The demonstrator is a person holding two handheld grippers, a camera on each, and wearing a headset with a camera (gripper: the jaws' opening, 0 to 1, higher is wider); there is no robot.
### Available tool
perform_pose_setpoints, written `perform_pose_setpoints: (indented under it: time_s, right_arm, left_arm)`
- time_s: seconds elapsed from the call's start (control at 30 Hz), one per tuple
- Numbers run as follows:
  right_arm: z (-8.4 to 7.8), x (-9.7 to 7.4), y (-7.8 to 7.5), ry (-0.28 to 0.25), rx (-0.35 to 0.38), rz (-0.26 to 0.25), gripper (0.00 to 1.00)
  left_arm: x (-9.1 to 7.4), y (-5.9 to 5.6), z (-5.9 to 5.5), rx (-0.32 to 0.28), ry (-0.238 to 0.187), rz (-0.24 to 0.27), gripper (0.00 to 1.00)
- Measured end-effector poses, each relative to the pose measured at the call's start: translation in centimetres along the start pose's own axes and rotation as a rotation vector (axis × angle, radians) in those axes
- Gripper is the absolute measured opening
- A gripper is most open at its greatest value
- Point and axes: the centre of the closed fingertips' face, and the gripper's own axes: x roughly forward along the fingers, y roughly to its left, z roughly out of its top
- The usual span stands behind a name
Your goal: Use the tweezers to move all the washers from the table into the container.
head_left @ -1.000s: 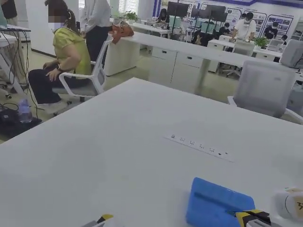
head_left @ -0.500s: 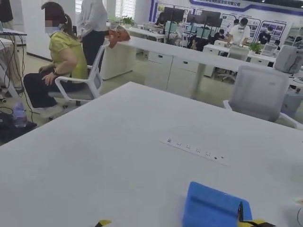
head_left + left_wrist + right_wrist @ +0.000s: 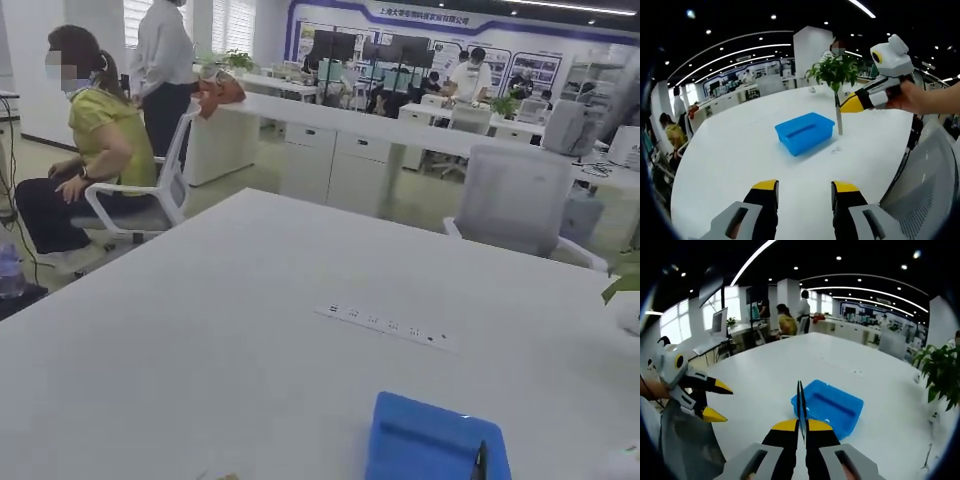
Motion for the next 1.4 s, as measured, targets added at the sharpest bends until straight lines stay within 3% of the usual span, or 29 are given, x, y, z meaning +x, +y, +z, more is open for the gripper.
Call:
perform_pose_setpoints:
  time_s: [0.13,0.33,0.47,0.53,0.63,0.7,0.77,0.87,1.1,1.2,1.27,1.4]
  right_arm:
    - [-0.2,-0.5,0.9,-0.008,-0.015,0.013,0.01]
    - [0.0,-1.4,2.6,-0.035,0.003,0.042,0.01]
    - [0.1,-2.0,3.8,-0.041,-0.020,0.061,0.01]
    - [0.2,-2.1,4.1,-0.043,-0.036,0.059,0.01]
    - [0.3,-2.3,4.6,-0.046,-0.049,0.068,0.01]
    - [0.1,-2.3,4.5,-0.039,-0.057,0.059,0.01]
    - [0.2,-2.3,4.4,-0.047,-0.058,0.061,0.01]
    - [0.4,-2.7,4.3,-0.065,-0.033,0.083,0.01]
    - [0.7,-3.1,4.5,-0.073,-0.054,0.100,0.02]
    - [0.7,-3.1,4.5,-0.071,-0.057,0.104,0.03]
    - [0.7,-3.1,4.9,-0.069,-0.063,0.119,0.02]
    - [0.7,-2.6,4.9,-0.053,-0.092,0.120,0.02]
  left_arm:
    - [2.3,-1.3,1.6,0.008,-0.014,-0.090,0.22]
    - [5.2,-1.7,5.1,0.021,-0.063,-0.103,0.00]
    - [6.6,-2.8,6.4,0.033,-0.072,-0.138,0.00]
    - [7.1,-4.0,6.6,0.064,-0.062,-0.177,0.00]
    - [6.9,-5.7,7.3,0.093,-0.083,-0.220,0.00]
    - [6.7,-6.1,7.8,0.095,-0.097,-0.230,0.00]
    - [6.6,-5.8,8.0,0.120,-0.100,-0.208,0.00]
    - [6.2,-6.1,8.3,0.059,-0.100,-0.262,0.00]
    - [5.8,-6.8,8.4,0.011,-0.092,-0.326,0.00]
    - [5.8,-6.9,8.5,0.006,-0.093,-0.326,0.00]
    - [5.7,-7.2,8.5,-0.028,-0.084,-0.345,0.00]
    - [5.6,-6.9,8.3,-0.020,-0.076,-0.346,0.00]
